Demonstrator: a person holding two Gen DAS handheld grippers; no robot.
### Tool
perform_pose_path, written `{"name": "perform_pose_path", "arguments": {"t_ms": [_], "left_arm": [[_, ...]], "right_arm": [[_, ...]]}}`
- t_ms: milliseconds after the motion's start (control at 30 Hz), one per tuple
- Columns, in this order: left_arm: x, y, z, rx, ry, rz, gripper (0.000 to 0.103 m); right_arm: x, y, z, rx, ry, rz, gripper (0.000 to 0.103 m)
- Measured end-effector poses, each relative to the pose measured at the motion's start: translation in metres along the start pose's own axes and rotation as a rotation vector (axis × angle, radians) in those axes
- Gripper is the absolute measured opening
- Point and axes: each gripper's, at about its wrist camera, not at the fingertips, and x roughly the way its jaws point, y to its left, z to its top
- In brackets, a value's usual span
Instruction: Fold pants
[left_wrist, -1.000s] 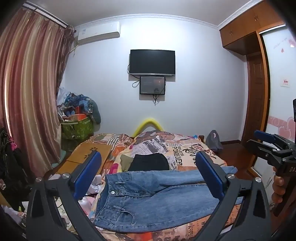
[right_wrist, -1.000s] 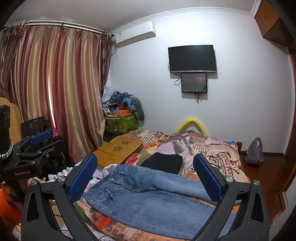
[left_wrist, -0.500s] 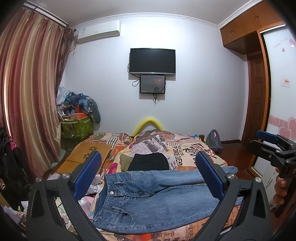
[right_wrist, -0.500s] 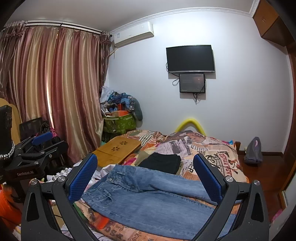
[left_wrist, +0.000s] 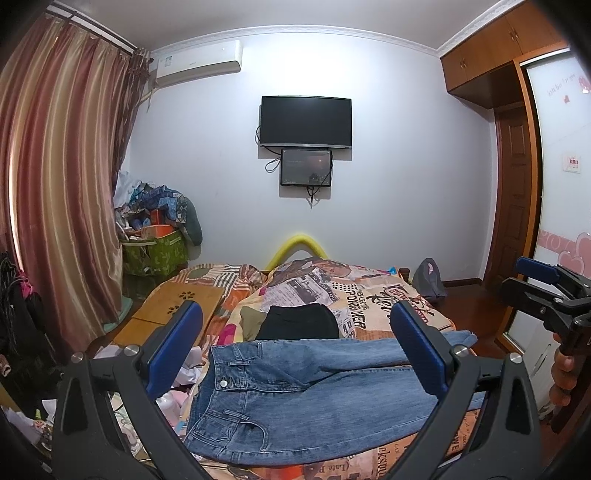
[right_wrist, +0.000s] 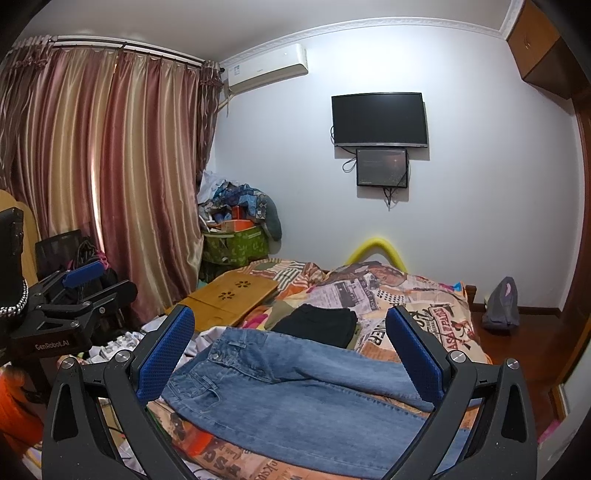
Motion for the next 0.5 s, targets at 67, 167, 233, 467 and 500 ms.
{"name": "perform_pose_path", "arguments": {"t_ms": [67, 167, 233, 467, 500], "left_arm": [[-0.0001, 0.0004, 0.0008, -0.003, 0.003, -0.001, 0.103], [-0.0003, 0.0013, 0.002, -0.004, 0.003, -0.001, 0.103], [-0.0005, 0.0015, 0.0031, -0.004, 0.002, -0.002, 0.103], [-0.0019, 0.0028, 0.0031, -0.009, 0.0, -0.001, 0.103], [-0.0014, 0.0021, 0.0028, -0.007, 0.0, 0.0, 0.103]], "right_arm": [[0.0003, -0.0008, -0.0001, 0.003, 0.001, 0.001, 0.103], [-0.0001, 0.0003, -0.0006, 0.004, 0.001, 0.002, 0.103], [-0.0002, 0.0003, -0.0006, 0.003, 0.0, 0.003, 0.103], [-0.0005, 0.0023, -0.0005, 0.004, -0.002, 0.011, 0.103], [-0.0007, 0.0028, -0.0004, 0.002, -0.003, 0.011, 0.103]]}}
